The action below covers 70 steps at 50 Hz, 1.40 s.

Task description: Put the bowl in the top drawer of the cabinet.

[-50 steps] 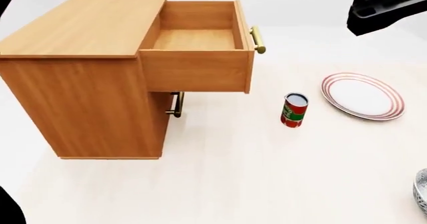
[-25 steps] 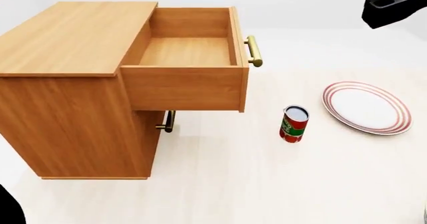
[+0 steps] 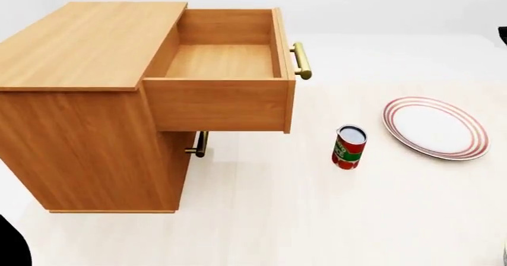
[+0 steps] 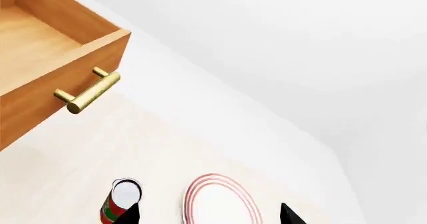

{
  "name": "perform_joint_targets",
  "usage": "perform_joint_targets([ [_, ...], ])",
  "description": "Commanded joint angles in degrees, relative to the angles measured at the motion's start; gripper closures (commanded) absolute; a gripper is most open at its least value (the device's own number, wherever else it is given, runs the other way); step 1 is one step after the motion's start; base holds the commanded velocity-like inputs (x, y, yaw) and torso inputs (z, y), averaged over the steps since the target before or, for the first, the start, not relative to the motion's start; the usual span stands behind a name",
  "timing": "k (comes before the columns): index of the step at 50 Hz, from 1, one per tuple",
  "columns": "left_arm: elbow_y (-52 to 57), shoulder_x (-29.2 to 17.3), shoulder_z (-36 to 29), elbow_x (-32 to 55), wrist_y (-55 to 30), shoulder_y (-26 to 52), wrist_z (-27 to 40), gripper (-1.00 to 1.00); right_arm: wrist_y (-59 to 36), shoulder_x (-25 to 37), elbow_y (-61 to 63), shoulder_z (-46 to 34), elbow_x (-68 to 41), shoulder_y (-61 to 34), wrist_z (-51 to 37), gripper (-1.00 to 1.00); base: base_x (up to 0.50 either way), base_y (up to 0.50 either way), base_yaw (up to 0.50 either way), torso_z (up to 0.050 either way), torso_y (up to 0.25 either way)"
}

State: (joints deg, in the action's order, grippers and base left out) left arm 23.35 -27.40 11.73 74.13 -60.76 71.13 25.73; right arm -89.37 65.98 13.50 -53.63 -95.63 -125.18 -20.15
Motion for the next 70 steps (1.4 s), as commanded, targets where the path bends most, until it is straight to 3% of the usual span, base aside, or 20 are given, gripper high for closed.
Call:
perform_joint_targets([
  [1,-0.4,-0.1,0.2,1.0,0.0,0.7,0.7,-1.00,-0.6,9.6,6.9,-23.9,24.1,-9.8,30.7,-1.00,0.00,0.00,0.00,0.000,0.000],
  [7,-0.1,-0.3,0.2,1.6,-0.1,0.9,1.3,-1.00,-0.6,13.7,14.2,-31.1,52.0,-9.8,57.6,-1.00,0.00,0.00,0.00,0.000,0.000],
  [14,0.1,-0.4,0.1,1.9,-0.1,1.2,1.6,-1.00,-0.6,17.8,19.1,-36.0,70.2,-9.8,75.0,-1.00,0.00,0.00,0.00,0.000,0.000],
  [17,0.2,-0.6,0.2,2.2,-0.1,1.3,1.9,-1.00,-0.6,19.7,20.3,-38.1,72.0,-9.7,76.0,-1.00,0.00,0.00,0.00,0.000,0.000],
  [27,0.8,-1.0,0.5,2.8,0.0,1.3,2.7,-1.00,-0.6,23.9,21.2,-42.6,59.7,-8.3,62.2,-1.00,0.00,0.00,0.00,0.000,0.000],
  [32,1.4,-1.3,0.9,3.8,-0.2,1.4,3.6,-1.00,-0.6,24.0,19.8,-42.3,47.1,-6.3,49.9,-1.00,0.00,0.00,0.00,0.000,0.000],
  [44,1.9,-1.7,1.1,4.9,-0.2,1.6,4.7,-1.00,2.4,24.0,17.3,-43.5,32.9,-1.5,35.3,-1.00,0.00,0.00,0.00,0.000,0.000],
  [55,2.0,-2.2,1.1,6.7,-0.9,2.2,6.3,-1.00,12.4,24.0,12.1,-48.8,26.8,5.3,26.4,-1.00,0.00,0.00,0.00,0.000,0.000],
  [70,1.8,-2.2,0.3,5.9,-0.3,2.0,5.6,-1.00,23.3,24.0,5.1,-55.3,29.5,12.9,24.1,-1.00,0.00,0.00,0.00,0.000,0.000],
])
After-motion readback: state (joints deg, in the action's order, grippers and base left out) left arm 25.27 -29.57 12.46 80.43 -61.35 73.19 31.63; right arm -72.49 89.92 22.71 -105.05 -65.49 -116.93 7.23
